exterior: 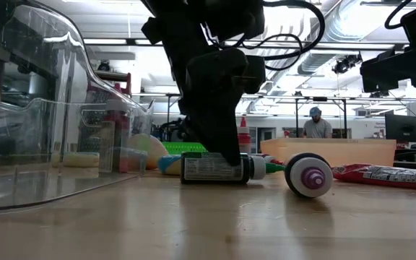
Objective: Pick & Place Food Item
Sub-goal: Put the green food coloring bottle into the transparent bin
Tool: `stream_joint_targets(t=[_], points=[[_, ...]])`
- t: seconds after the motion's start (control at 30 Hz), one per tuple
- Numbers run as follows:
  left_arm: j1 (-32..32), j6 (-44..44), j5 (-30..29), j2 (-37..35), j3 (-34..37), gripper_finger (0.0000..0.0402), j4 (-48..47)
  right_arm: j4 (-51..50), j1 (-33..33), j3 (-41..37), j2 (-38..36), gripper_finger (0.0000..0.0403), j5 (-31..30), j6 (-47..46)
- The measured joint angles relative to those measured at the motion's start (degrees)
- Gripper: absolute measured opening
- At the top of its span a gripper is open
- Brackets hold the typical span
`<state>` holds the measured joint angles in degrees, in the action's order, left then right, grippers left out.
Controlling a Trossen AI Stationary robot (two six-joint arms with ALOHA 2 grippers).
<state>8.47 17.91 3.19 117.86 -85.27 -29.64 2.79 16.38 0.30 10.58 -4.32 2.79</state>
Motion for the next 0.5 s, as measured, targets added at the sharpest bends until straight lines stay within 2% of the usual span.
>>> stream_joint_targets(t=[0.5], points=[[1.1,-1.8,-0.7,0.1,0.1,0.0166,0.2,0.0,0.0,0.0,0.0,0.0152,0.0,0.0]])
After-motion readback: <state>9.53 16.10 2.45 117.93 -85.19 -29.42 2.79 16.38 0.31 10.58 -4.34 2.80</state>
